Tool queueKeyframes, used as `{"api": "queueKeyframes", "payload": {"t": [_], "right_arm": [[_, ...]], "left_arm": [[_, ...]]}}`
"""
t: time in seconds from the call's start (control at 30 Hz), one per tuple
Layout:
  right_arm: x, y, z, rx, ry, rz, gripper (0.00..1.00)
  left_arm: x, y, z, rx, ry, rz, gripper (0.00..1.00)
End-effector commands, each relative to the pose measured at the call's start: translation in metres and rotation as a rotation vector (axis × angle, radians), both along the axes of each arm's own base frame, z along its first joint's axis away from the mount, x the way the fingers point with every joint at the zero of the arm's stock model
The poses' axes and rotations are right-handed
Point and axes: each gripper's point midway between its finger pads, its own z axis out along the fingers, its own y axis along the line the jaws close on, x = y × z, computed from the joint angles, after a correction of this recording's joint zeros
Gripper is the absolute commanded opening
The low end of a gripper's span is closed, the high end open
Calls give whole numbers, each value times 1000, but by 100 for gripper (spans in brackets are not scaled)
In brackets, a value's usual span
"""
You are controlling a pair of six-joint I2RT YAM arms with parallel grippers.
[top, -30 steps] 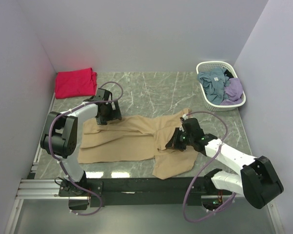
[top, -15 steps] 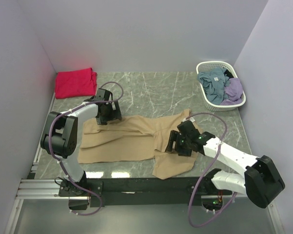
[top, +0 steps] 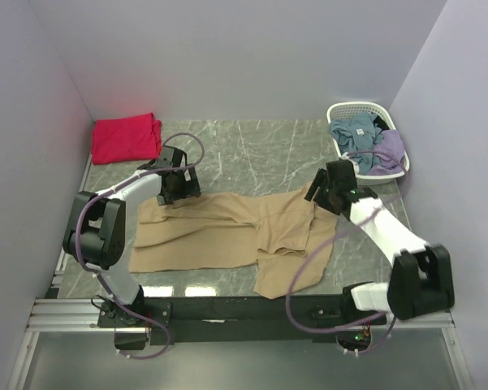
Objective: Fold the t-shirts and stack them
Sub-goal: Fold the tshirt
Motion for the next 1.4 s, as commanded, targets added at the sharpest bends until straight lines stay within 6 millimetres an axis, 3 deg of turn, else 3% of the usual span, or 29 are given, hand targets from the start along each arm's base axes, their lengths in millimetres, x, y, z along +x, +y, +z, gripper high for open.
{"api": "queueKeyframes", "payload": {"t": [0.0,0.07,0.1,0.13,0.3,0.63,0.77,0.8,0.9,1.37], "right_arm": [[39,7,-8,16,-21,86,72],[53,3,-22,29,-12,86,67],[62,1,-19,30,-21,84,66],[66,-3,-32,25,14,80,63],[90,-6,-37,37,-5,101,60],[112,6,-47,139,12,159,49],[120,3,-45,155,0,156,27],[123,1,-46,156,-3,151,11],[131,-5,-44,162,-6,128,0],[160,-73,-34,15,-45,-96,0]], "left_arm": [[0,4,12,6,-31,28,99],[-1,3,11,4,-27,27,99],[-2,4,10,8,-23,28,99],[-2,4,9,9,-22,28,99],[-1,6,9,22,-19,23,99],[-3,8,-2,33,5,30,99],[-5,8,-7,34,17,33,99],[-5,7,-8,32,15,33,100],[-5,7,-12,32,24,33,99],[-2,27,-20,86,31,99,99]]}}
